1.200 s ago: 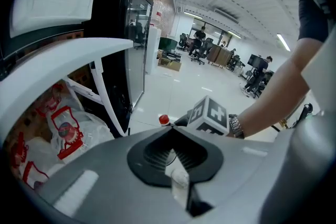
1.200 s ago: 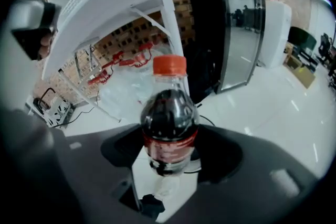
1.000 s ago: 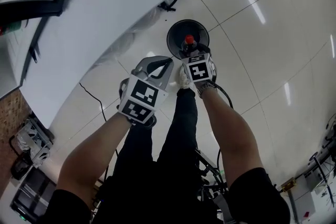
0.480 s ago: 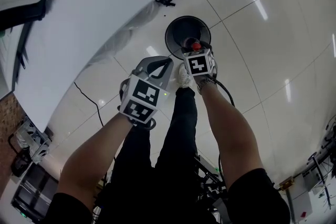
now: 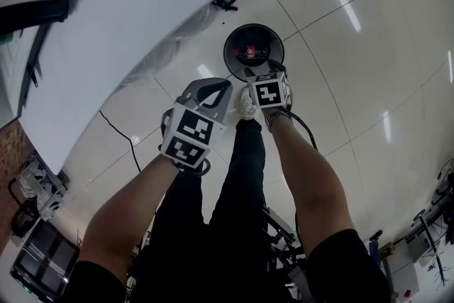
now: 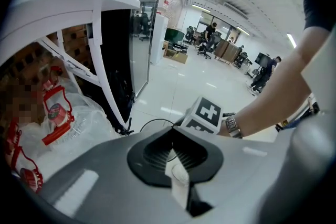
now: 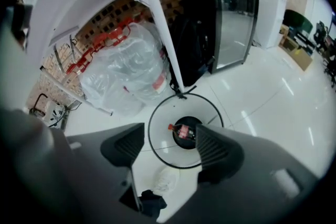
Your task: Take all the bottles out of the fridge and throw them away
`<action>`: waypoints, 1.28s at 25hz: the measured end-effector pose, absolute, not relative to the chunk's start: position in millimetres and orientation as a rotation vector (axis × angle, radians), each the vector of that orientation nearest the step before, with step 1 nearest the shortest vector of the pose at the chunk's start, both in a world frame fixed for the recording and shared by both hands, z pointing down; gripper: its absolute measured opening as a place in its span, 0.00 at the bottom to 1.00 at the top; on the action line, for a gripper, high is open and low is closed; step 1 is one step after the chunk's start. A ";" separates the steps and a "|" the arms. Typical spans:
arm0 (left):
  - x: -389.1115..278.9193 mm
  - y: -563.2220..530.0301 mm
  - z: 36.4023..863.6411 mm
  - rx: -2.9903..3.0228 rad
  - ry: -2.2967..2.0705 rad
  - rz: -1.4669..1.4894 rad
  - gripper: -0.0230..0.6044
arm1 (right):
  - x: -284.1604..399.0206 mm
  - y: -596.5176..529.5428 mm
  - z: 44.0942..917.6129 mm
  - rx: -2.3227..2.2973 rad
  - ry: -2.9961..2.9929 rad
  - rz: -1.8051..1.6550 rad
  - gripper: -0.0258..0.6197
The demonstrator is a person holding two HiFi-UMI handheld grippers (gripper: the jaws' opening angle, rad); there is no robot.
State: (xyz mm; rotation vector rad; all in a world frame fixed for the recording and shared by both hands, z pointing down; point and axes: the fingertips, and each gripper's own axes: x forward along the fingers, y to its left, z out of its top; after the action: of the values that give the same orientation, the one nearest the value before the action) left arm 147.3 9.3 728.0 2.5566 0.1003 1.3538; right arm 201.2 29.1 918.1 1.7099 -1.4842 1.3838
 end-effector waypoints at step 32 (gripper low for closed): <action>36.3 -64.0 418.0 2.813 -0.437 0.781 0.04 | 78.8 -65.8 471.0 1.712 -2.090 0.615 0.35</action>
State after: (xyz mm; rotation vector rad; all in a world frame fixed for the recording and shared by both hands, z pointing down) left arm 36.3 -64.0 418.0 2.8128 -0.4374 0.7811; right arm 78.8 -65.8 471.0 1.7125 -2.0898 0.6151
